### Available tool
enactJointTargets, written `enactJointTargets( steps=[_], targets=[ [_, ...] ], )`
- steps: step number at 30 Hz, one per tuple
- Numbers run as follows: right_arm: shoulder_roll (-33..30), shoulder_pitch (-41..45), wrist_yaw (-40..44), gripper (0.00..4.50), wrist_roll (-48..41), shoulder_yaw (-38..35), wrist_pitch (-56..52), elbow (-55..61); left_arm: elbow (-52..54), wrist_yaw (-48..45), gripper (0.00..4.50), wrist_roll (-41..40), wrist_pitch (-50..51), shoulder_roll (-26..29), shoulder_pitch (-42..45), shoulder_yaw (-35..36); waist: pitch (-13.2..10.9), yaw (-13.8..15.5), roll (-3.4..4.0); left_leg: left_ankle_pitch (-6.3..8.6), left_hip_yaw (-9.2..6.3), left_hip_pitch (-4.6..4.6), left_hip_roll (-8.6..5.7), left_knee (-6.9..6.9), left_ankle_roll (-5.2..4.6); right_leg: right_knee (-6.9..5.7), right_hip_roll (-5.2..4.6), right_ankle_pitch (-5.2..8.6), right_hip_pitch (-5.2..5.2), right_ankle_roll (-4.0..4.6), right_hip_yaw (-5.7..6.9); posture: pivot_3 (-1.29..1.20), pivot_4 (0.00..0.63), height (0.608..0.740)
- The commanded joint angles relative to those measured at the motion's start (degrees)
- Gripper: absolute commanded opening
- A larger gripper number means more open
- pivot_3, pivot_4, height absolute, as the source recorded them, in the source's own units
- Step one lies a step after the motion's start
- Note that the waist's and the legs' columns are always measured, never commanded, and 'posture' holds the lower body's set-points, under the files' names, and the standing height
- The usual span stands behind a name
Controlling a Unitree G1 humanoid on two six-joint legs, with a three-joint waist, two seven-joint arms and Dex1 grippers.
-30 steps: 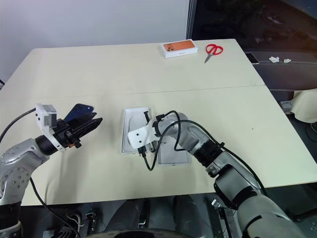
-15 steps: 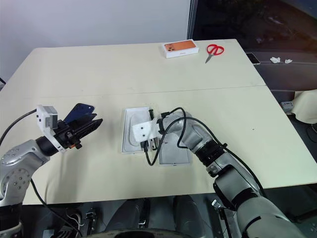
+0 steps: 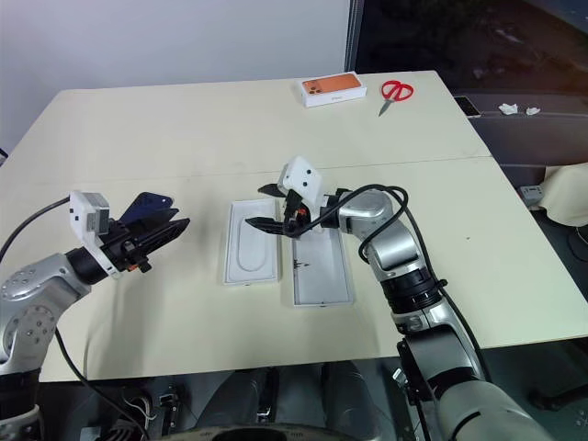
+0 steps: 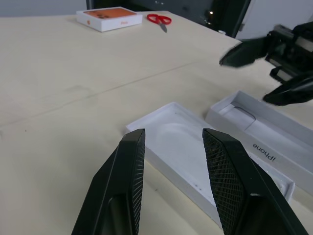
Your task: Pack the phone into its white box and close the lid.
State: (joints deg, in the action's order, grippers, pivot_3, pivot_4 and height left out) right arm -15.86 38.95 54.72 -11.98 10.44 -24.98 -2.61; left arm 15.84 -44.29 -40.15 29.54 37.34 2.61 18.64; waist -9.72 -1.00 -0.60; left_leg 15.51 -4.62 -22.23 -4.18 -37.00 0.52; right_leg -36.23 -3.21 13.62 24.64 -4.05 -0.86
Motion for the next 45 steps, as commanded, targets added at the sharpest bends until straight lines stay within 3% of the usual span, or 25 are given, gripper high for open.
enactJointTargets(
  steps=[1, 5, 8, 13, 15, 17, 19, 20, 31, 34, 45],
  targets=[
    [0.0, 0.9, -1.6, 4.45, -1.5, -1.2, 0.3, 3.4, -1.1, 2.0, 1.97, -0.2, 1.6, 0.6, 2.1, 1.1, 0.0, 0.2, 0.00, 0.00, 0.00, 0.00, 0.00, 0.00, 0.00, 0.00, 0.00, 0.00, 0.00, 0.00, 0.00, 0.00, 0.150, 0.740],
    [-0.5, 0.6, -1.8, 4.45, -1.2, -0.1, 0.5, 4.0, -4.2, 4.1, 1.97, 1.1, 2.5, 0.8, 4.5, 1.5, 0.0, 0.3, -0.01, 0.00, 0.00, -0.02, -0.02, -0.05, 0.00, 0.00, -0.01, 0.00, -0.03, 0.00, 0.01, 0.00, 0.150, 0.740],
    [-0.3, 0.4, -2.4, 3.65, 0.4, 1.5, 2.3, 3.1, -7.0, 5.5, 1.97, 4.0, 0.2, 0.7, 5.8, 1.6, 0.0, 0.2, -0.01, 0.00, 0.00, -0.02, -0.02, -0.05, 0.00, 0.00, -0.01, 0.00, -0.02, -0.01, 0.01, 0.00, 0.150, 0.740],
    [0.4, 0.4, -3.8, 1.09, 1.3, 2.9, 4.0, 2.7, -7.2, 3.3, 1.97, 1.5, 2.0, 1.1, 5.2, 3.0, 0.0, 0.1, -0.01, 0.00, 0.01, -0.07, -0.02, -0.03, 0.00, -0.01, -0.01, 0.00, 0.05, -0.01, 0.01, 0.00, 0.150, 0.740],
    [1.1, 0.9, -4.2, 0.04, 2.1, 4.0, 5.0, 1.7, -7.9, 3.1, 2.50, 1.3, 2.5, 1.3, 5.2, 3.6, 0.0, 0.2, -0.01, 0.00, 0.01, -0.07, -0.02, -0.04, 0.00, -0.01, -0.01, 0.00, 0.05, -0.01, 0.00, 0.00, 0.150, 0.740],
    [1.8, 1.3, -4.8, 0.00, 2.7, 4.7, 5.8, 1.2, -8.6, 3.0, 3.20, 0.7, 4.0, 1.7, 5.4, 3.9, 0.0, 0.1, -0.01, 0.00, 0.01, -0.07, -0.02, -0.05, 0.00, -0.01, -0.01, 0.00, 0.04, -0.01, 0.01, 0.00, 0.150, 0.740],
    [2.6, 1.6, -5.6, 0.00, 2.9, 4.8, 6.3, 0.6, -8.3, 1.9, 4.32, -0.7, 5.4, 2.1, 5.3, 4.3, 0.0, 0.1, -0.01, 0.00, 0.01, -0.07, -0.02, -0.04, 0.00, -0.01, -0.01, -0.01, 0.05, -0.01, 0.01, 0.00, 0.150, 0.740],
    [2.7, 1.8, -5.8, 0.00, 3.4, 5.0, 6.9, 0.3, -8.0, 2.1, 4.46, -0.6, 5.4, 2.1, 5.2, 4.5, 0.0, 0.1, -0.01, 0.00, 0.01, -0.07, -0.02, -0.04, 0.00, -0.01, -0.01, 0.00, 0.05, -0.01, 0.01, 0.00, 0.150, 0.740],
    [6.0, 1.5, -8.5, 0.00, 8.5, 11.1, 9.2, -1.1, -10.8, 3.4, 4.46, 0.3, 5.4, 2.4, 5.8, 5.8, 0.0, 0.0, -0.01, -0.01, 0.01, -0.07, -0.02, -0.03, 0.02, -0.03, 0.00, 0.00, 0.08, -0.01, 0.00, 0.00, 0.150, 0.740],
    [8.9, 2.3, -10.8, 0.00, 10.4, 13.3, 7.7, -1.7, -16.1, 3.3, 4.46, -1.1, 11.5, 5.9, 7.9, 6.9, 0.0, -0.1, -0.01, -0.02, 0.01, -0.07, -0.01, -0.02, 0.04, -0.06, 0.01, 0.00, 0.12, -0.01, 0.00, 0.00, 0.150, 0.740],
    [17.0, 5.6, -21.4, 0.00, 19.8, 17.2, 12.9, -13.5, -37.9, -2.0, 4.46, 5.5, 10.1, 13.1, 18.4, 4.6, 0.0, -0.1, -0.08, -0.08, -0.02, -0.15, -0.06, -0.02, 0.14, -0.14, 0.02, 0.00, 0.27, 0.00, 0.00, 0.00, 0.150, 0.740]
  ],
)
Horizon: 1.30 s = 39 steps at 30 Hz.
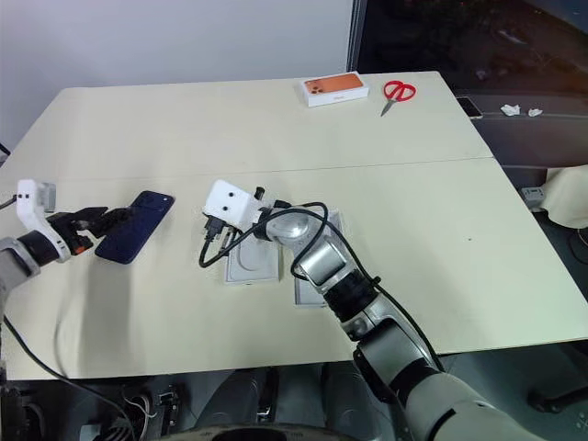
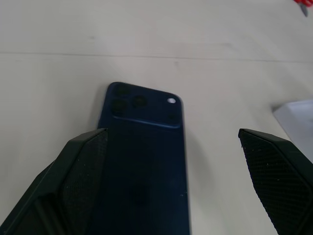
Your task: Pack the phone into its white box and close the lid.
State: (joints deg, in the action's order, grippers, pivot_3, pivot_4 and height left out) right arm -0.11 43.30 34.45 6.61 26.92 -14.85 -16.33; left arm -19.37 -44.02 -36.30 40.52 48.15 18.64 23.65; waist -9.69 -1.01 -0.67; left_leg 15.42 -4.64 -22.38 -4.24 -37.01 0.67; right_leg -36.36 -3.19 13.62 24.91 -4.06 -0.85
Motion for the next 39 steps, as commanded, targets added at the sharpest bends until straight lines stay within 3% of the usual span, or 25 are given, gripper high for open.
enactJointTargets(
  steps=[1, 10, 15, 21, 25, 28, 39],
  targets=[
    [1.4, 1.2, -1.2, 0.00, 1.5, 0.9, 3.3, -0.1, -3.9, -2.9, 4.46, 2.2, -0.8, 2.6, 3.1, -1.0, 0.0, -0.1, -0.01, -0.02, 0.01, -0.01, 0.00, 0.00, 0.04, 0.00, 0.00, 0.00, 0.01, 0.00, -0.01, 0.00, 0.150, 0.740],
    [-0.4, -0.6, -0.2, 0.00, 2.4, 0.2, 4.4, 0.7, -24.7, -8.3, 4.46, 11.7, -5.7, 4.0, 15.4, -8.4, 0.0, -0.2, -0.10, -0.02, 0.01, -0.02, -0.03, -0.03, 0.04, -0.13, 0.00, 0.00, 0.06, 0.00, -0.01, 0.00, 0.150, 0.740],
    [-1.3, -0.8, -0.5, 0.00, 2.3, -0.7, 4.0, 1.5, -29.4, -15.5, 4.46, 14.5, -1.6, 3.4, 17.6, -13.3, 0.0, -0.3, -0.11, -0.02, 0.05, -0.05, -0.03, -0.03, 0.03, -0.24, 0.00, 0.00, 0.15, 0.00, -0.05, 0.00, 0.150, 0.740],
    [-1.8, -1.1, -0.8, 0.00, 4.1, 0.6, 5.7, 0.4, -25.1, -23.1, 4.46, 14.2, 5.9, 3.3, 14.4, -16.7, 0.1, -0.3, -0.11, -0.01, 0.09, -0.06, -0.08, -0.06, 0.00, -0.40, -0.02, 0.01, 0.20, 0.00, -0.11, 0.00, 0.150, 0.740],
    [-1.3, -1.0, 1.0, 0.00, 3.3, 0.4, 5.9, -0.3, -21.0, -24.0, 4.46, 12.5, 10.2, 3.7, 11.2, -15.0, 0.1, -0.3, -0.11, -0.01, 0.10, -0.05, -0.11, -0.10, 0.00, -0.46, -0.05, 0.01, 0.21, 0.00, -0.14, 0.00, 0.150, 0.740],
    [-2.0, 0.0, 3.7, 0.00, 7.0, 5.1, 7.4, -1.9, -15.3, -23.3, 4.46, 10.0, 14.2, 3.8, 7.1, -12.7, 0.1, -0.5, -0.09, -0.01, 0.12, -0.04, -0.10, -0.09, 0.00, -0.50, -0.05, 0.01, 0.24, 0.00, -0.18, 0.00, 0.150, 0.740],
    [8.6, 6.2, 7.5, 0.00, 5.3, 5.4, -7.4, -10.6, -9.7, -22.2, 4.46, 5.3, 19.2, 2.2, 3.5, -8.1, 0.1, -1.2, -0.10, -0.03, 0.10, -0.03, -0.12, -0.10, 0.04, -0.67, -0.06, 0.04, 0.31, 0.03, -0.18, 0.00, 0.150, 0.740]
  ],
)
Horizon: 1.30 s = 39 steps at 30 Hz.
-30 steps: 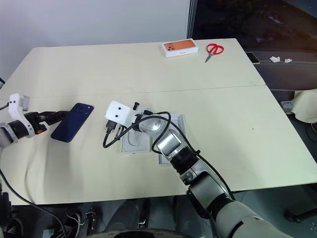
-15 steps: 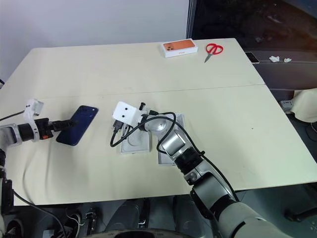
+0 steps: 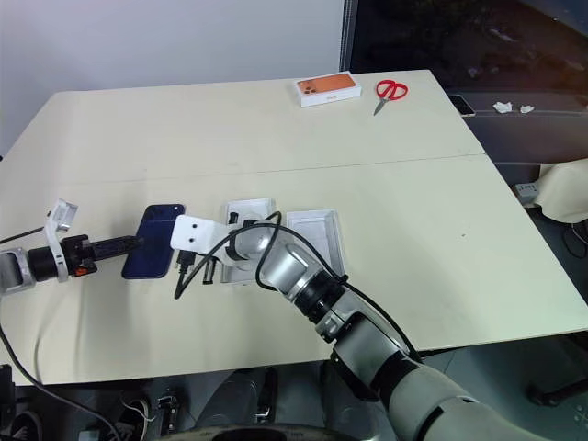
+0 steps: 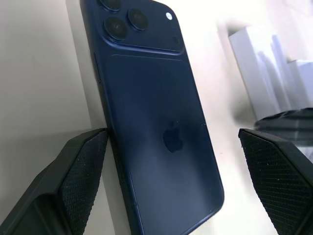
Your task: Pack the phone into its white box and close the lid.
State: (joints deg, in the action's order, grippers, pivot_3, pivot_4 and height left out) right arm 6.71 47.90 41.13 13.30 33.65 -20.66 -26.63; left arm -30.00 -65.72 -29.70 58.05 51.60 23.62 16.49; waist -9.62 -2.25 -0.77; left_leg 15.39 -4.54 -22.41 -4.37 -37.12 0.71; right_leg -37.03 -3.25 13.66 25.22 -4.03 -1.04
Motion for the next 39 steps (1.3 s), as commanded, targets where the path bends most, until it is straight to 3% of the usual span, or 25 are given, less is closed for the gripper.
enactJointTargets(
  steps=[1, 13, 21, 26, 30, 39],
  targets=[
    [2.1, 2.0, 0.8, 0.00, -1.1, -1.2, -2.3, -0.8, 1.2, -0.2, 4.46, -1.5, 1.5, -1.7, -1.8, -0.7, 0.0, 0.0, 0.00, 0.00, 0.00, 0.00, 0.00, 0.00, 0.00, 0.01, 0.00, 0.00, 0.00, 0.00, 0.00, 0.00, 0.150, 0.740],
    [7.8, 8.3, -7.9, 0.00, 1.6, -1.2, -1.3, -16.5, 3.6, 2.9, 4.46, -3.4, 2.9, -6.1, -1.8, -0.2, 0.1, 0.9, 0.07, -0.01, -0.07, 0.13, -0.10, 0.00, 0.02, 0.01, -0.10, 0.00, 0.01, 0.01, 0.04, 0.00, 0.150, 0.740],
    [6.7, 7.1, -8.0, 0.00, 1.5, -0.8, -0.5, -16.4, 11.3, 7.2, 4.46, -7.6, 9.0, -12.2, -4.3, 1.0, 0.4, 1.3, 0.28, 0.00, -0.07, 0.27, -0.14, 0.01, 0.00, 0.03, -0.14, 0.01, -0.10, 0.01, 0.03, 0.00, 0.150, 0.740],
    [5.6, 5.9, -7.4, 0.00, 1.8, -1.1, -0.9, -15.2, 12.1, 11.1, 4.46, -10.7, 13.3, -15.5, -2.3, 6.0, 0.4, 1.6, 0.31, 0.01, -0.10, 0.50, -0.15, 0.02, -0.01, 0.06, -0.15, 0.01, -0.35, 0.01, 0.07, 0.00, 0.150, 0.740],
    [5.4, 6.2, -7.4, 0.00, 2.5, -1.2, -0.7, -15.1, 12.4, 13.2, 4.46, -10.9, 14.1, -16.8, -1.9, 7.5, 0.4, 1.6, 0.31, 0.06, -0.15, 0.96, -0.16, 0.13, -0.07, 0.27, -0.15, 0.03, -0.83, 0.00, 0.12, 0.00, 0.150, 0.740],
    [5.5, 6.1, -7.0, 0.00, 3.0, -2.3, -0.9, -14.9, 13.7, 18.7, 4.46, -10.2, 17.3, -17.2, -1.6, 10.3, 0.4, 1.5, 0.31, 0.06, -0.20, 0.95, -0.16, 0.14, -0.06, 0.28, -0.14, 0.03, -0.83, 0.00, 0.14, 0.00, 0.150, 0.740]
  ],
)
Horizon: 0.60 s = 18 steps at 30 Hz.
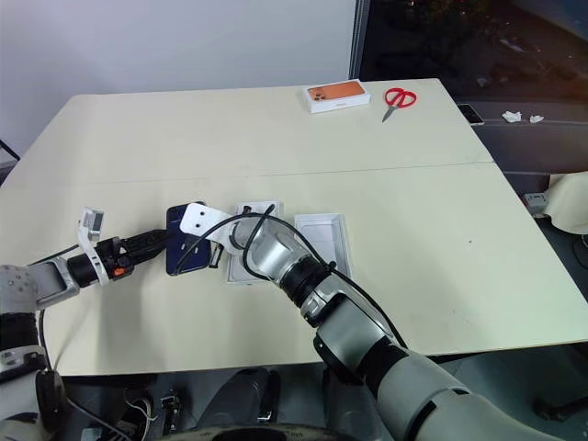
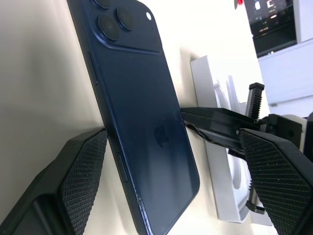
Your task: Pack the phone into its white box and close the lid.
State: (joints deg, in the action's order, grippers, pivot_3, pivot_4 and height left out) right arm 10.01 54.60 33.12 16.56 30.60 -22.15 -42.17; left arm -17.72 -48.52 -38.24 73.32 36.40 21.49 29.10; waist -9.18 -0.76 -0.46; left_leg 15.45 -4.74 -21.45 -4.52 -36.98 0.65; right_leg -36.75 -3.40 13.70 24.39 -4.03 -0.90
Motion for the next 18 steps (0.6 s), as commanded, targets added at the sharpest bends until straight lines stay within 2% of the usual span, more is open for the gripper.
enactJointTargets(
  steps=[1, 10, 18],
  targets=[
    [2.0, -0.6, 1.1, 0.00, -0.2, 0.7, 0.7, 0.6, 1.8, 3.3, 4.46, -1.0, 2.6, -1.8, 0.5, -2.0, 0.0, 0.0, 0.00, 0.00, 0.00, 0.00, 0.00, 0.00, 0.00, 0.00, 0.00, 0.00, 0.00, 0.00, 0.00, 0.00, 0.150, 0.740],
    [1.7, -1.0, 1.6, 0.00, 0.0, 0.7, 0.6, 1.0, 12.5, 11.4, 4.46, -4.9, 13.0, -3.3, 3.3, 2.7, 0.0, -0.3, -0.02, 0.00, -0.01, -0.02, 0.01, 0.02, 0.01, 0.01, 0.01, 0.00, 0.03, 0.00, 0.00, 0.00, 0.150, 0.740],
    [1.5, -0.8, 1.6, 0.00, 0.3, -0.1, 0.9, 0.9, 14.6, 16.3, 4.46, -3.2, 11.3, -7.8, 2.3, 5.2, 0.0, -0.1, -0.01, -0.01, -0.02, -0.02, 0.01, 0.04, 0.04, 0.04, 0.02, 0.00, 0.02, 0.00, 0.01, 0.00, 0.150, 0.740]
  ],
)
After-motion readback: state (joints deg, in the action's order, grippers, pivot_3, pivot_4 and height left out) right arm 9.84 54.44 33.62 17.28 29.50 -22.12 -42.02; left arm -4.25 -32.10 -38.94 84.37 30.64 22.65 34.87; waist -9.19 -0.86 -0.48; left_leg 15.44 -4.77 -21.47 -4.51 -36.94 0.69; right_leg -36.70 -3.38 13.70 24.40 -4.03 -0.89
